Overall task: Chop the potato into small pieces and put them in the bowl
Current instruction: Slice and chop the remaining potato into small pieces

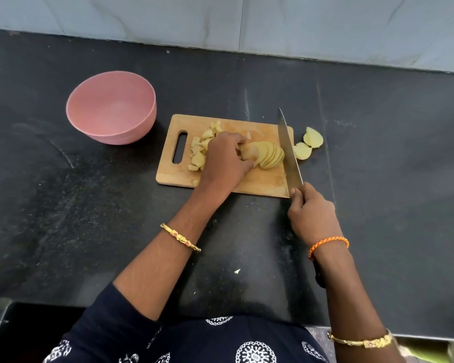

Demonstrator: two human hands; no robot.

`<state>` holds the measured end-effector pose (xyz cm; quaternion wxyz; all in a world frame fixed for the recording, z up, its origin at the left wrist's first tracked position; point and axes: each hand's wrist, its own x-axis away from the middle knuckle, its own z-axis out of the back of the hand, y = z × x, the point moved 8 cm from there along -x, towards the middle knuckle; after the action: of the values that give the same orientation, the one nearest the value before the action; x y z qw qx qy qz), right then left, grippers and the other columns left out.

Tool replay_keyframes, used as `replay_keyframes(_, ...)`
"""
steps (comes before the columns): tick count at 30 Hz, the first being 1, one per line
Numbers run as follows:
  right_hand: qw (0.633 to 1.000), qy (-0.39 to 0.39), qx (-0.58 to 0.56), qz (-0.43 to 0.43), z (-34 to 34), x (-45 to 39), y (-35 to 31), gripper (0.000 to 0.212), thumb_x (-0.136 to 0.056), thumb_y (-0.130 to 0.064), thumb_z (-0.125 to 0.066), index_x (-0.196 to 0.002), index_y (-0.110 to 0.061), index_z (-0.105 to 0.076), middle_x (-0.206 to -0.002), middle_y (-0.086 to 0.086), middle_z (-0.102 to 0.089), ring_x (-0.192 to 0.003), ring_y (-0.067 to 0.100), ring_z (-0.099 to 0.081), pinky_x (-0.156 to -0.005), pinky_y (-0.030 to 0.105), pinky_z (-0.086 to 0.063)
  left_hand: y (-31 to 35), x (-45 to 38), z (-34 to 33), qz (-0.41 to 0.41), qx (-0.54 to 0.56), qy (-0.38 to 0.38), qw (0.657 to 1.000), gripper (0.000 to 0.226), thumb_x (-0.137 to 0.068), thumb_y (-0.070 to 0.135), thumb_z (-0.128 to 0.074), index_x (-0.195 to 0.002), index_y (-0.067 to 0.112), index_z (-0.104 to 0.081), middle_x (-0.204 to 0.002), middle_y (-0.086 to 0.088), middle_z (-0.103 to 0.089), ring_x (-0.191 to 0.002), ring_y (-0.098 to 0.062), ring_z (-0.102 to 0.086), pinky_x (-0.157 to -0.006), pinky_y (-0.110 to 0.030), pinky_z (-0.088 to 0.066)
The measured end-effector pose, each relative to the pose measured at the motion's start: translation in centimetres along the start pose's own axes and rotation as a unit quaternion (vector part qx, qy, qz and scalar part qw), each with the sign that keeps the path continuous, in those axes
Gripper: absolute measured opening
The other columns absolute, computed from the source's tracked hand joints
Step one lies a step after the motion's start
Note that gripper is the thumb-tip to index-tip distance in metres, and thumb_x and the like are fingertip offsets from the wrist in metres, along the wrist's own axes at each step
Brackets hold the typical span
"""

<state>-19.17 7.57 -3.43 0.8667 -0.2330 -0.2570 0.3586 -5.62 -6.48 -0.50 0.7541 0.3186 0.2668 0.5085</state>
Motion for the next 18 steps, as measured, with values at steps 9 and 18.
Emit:
replay_keyframes(9,0.999,-0.002,0.027,0.024,-0.2,0.0,-0.6,0.024,-0.100,-0.029,-0.036,-0.082,-0.014,-0.043,-0.077,0.015,-0.056,-0.065,0.028,-0.049,-0.047,0.026,-0.026,0.1,0.2,0.8,0.019,0.051,0.019,0.998,0.044,-0.072,0.009,-0.079,-0.113,0.007,-0.065,-0.107,-0.005,-0.065,-0.079,-0.005,-0.061,-0.066,-0.010,-0.052)
replay_keyframes(18,0.999,0.014,-0.018,0.030,0.8,-0.2,-1.0,0.032,-0.100,-0.026,-0.038,-0.069,-0.016,-0.035,-0.064,0.008,-0.048,-0.058,0.020,-0.043,-0.048,0.029,-0.028,-0.1,0.4,1.7,0.047,0.140,0.042,0.988,0.044,-0.071,0.014,-0.081,-0.113,0.011,-0.066,-0.104,0.005,-0.065,-0.080,0.000,-0.062,-0.068,-0.010,-0.053)
